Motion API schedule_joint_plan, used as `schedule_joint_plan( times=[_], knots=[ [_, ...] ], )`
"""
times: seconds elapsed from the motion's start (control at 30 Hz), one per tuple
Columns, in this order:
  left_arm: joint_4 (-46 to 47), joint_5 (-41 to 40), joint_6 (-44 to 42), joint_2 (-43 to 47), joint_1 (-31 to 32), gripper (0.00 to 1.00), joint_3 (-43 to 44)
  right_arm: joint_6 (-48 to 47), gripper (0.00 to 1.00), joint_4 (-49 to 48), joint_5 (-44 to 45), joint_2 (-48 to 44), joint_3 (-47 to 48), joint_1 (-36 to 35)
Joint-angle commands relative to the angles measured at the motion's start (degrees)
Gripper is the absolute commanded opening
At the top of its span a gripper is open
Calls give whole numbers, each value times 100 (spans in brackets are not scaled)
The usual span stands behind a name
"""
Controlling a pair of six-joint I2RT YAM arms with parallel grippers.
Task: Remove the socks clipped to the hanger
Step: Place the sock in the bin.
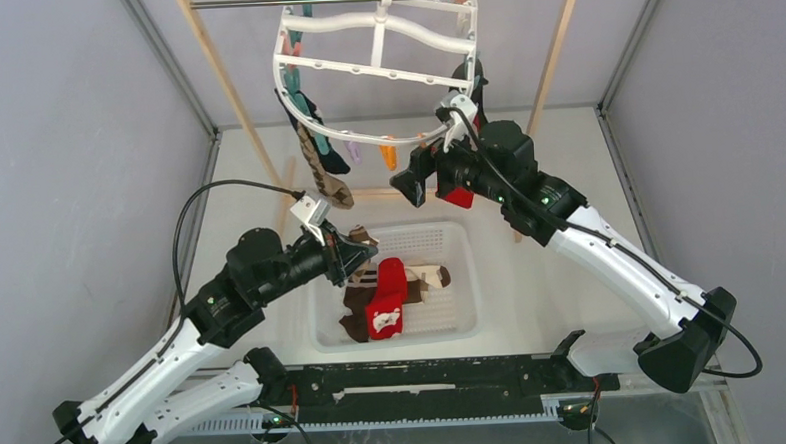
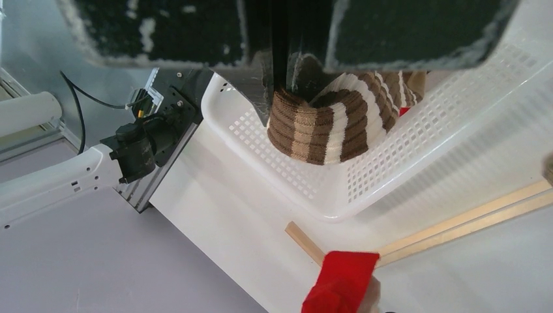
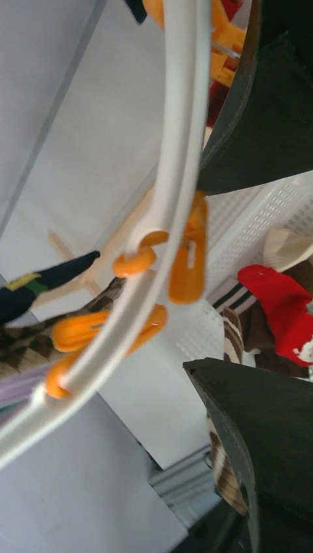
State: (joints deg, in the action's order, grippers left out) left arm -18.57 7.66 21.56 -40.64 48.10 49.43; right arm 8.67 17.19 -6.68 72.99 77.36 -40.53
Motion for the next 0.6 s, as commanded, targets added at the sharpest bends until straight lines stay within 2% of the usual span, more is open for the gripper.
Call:
schedule_joint_plan(
  times=[0.0,0.17,0.3,0.57],
  knots=[
    [216,28,-23,-40,11,6,-21,-512,100,71,-1167,-214,129,-1],
    [211,25,-24,-56,14,6,-51,-513,100,-76,-2208,-420,131,223],
    [213,25,-26,-42,14,6,-72,-323,100,-169,-3367,-548,130,589],
    [237,22,-14,-81,11,6,-99,-385,100,-102,-5015,-622,131,677]
  ],
)
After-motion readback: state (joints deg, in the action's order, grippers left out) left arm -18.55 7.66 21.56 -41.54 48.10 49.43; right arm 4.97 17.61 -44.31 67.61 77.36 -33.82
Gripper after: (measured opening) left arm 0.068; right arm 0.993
